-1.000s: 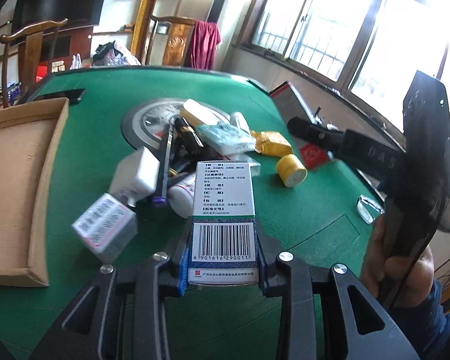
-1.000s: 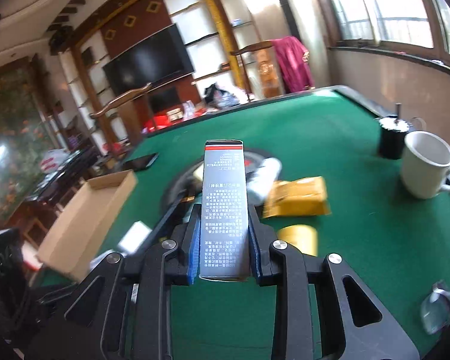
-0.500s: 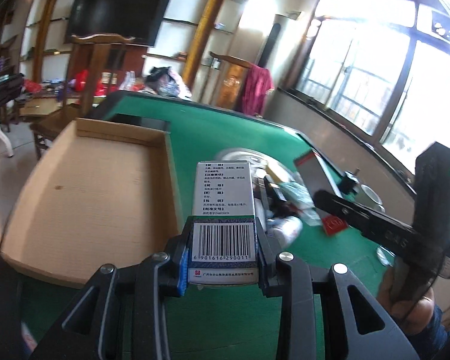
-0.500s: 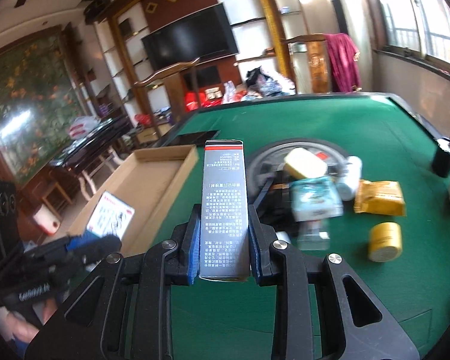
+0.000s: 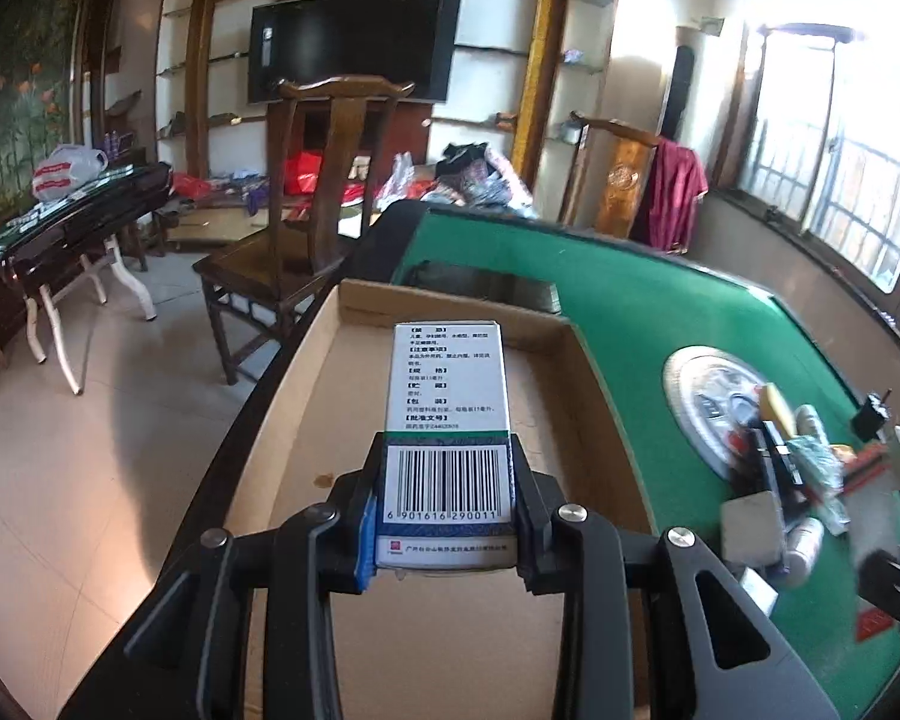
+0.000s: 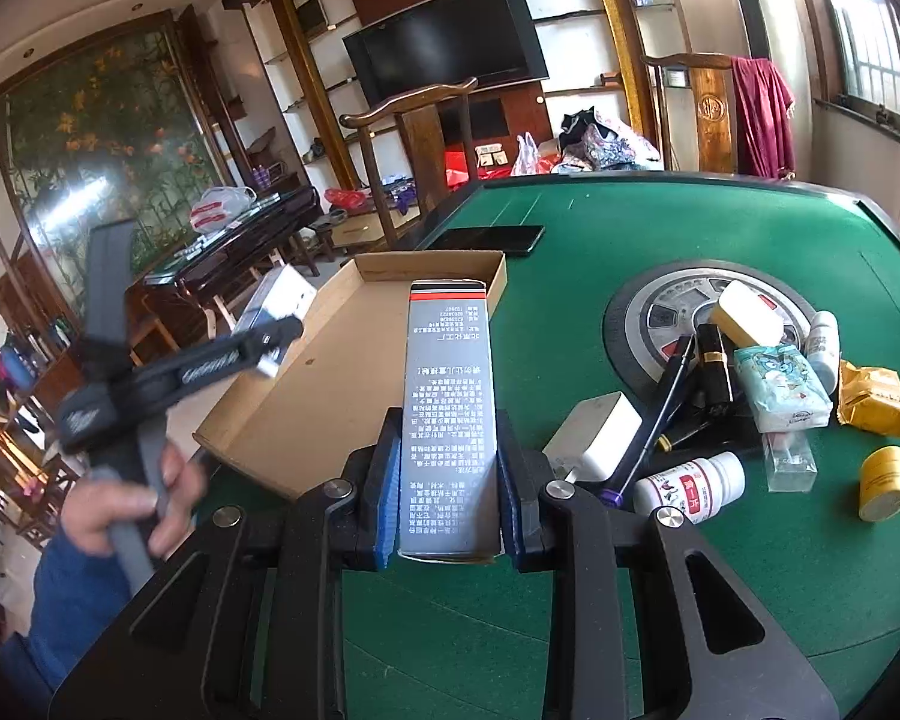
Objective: Organize objects
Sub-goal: 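Carry the barcode box into the cardboard box with the left tool while the right tool carries its box, then open the left tool to release the barcode box inside the cardboard box, then lower the white-red box into the cardboard box and open the right tool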
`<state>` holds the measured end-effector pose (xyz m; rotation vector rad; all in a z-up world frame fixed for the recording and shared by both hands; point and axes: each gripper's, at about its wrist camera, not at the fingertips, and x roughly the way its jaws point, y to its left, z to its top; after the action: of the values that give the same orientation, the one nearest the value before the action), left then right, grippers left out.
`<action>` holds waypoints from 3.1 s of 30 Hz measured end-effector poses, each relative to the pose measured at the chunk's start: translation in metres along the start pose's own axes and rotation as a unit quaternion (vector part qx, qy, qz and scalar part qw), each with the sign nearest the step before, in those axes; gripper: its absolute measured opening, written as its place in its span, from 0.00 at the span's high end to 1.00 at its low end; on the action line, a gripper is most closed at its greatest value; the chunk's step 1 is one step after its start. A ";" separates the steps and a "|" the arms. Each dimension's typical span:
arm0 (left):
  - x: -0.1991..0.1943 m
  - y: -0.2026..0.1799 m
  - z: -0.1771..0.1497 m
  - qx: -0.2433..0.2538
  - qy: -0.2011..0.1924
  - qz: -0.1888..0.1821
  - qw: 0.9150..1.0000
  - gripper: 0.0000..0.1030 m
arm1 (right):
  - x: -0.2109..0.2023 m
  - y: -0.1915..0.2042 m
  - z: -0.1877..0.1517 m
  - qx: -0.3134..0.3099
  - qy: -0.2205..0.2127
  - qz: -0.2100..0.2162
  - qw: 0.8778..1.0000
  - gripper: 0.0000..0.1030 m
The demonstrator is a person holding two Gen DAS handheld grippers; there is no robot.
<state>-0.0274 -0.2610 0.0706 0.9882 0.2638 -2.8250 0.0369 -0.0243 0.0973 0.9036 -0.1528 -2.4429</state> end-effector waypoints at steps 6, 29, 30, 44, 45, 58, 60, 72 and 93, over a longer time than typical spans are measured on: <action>0.012 -0.005 -0.009 0.020 0.020 0.038 0.999 0.67 | -0.011 -0.005 -0.002 -0.002 -0.010 -0.009 1.000 0.75; -0.019 -0.043 -0.058 0.055 0.073 0.028 0.995 0.66 | -0.027 -0.018 -0.014 0.014 -0.008 0.007 1.000 0.75; -0.023 -0.044 -0.061 0.056 0.074 0.023 0.995 0.66 | -0.026 -0.018 -0.015 0.015 -0.006 0.009 1.000 0.75; -0.033 -0.017 -0.031 0.028 0.094 -0.030 0.995 0.67 | -0.015 -0.018 -0.010 0.024 0.030 0.004 0.999 0.75; -0.032 -0.012 -0.024 0.028 0.093 -0.025 0.995 0.67 | -0.011 -0.018 -0.006 0.028 0.039 0.005 0.999 0.75; -0.027 -0.011 -0.028 0.049 0.139 -0.063 0.987 0.66 | 0.112 0.018 0.054 0.034 0.158 -0.001 0.987 0.74; -0.039 -0.011 -0.037 0.059 0.137 -0.056 0.987 0.65 | 0.128 0.020 0.055 0.029 0.171 -0.008 0.985 0.74; -0.016 -0.030 -0.051 0.075 0.158 -0.043 0.984 0.42 | 0.154 0.027 0.054 0.021 0.172 -0.034 0.984 0.74; 0.065 -0.026 0.000 -0.002 0.179 -0.041 0.983 0.67 | 0.191 -0.004 0.071 0.078 0.187 -0.041 0.978 0.74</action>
<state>-0.0824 -0.2399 0.0333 1.5149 0.3532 -2.6983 -0.1315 -0.1241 0.0418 1.4465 -0.1766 -2.3066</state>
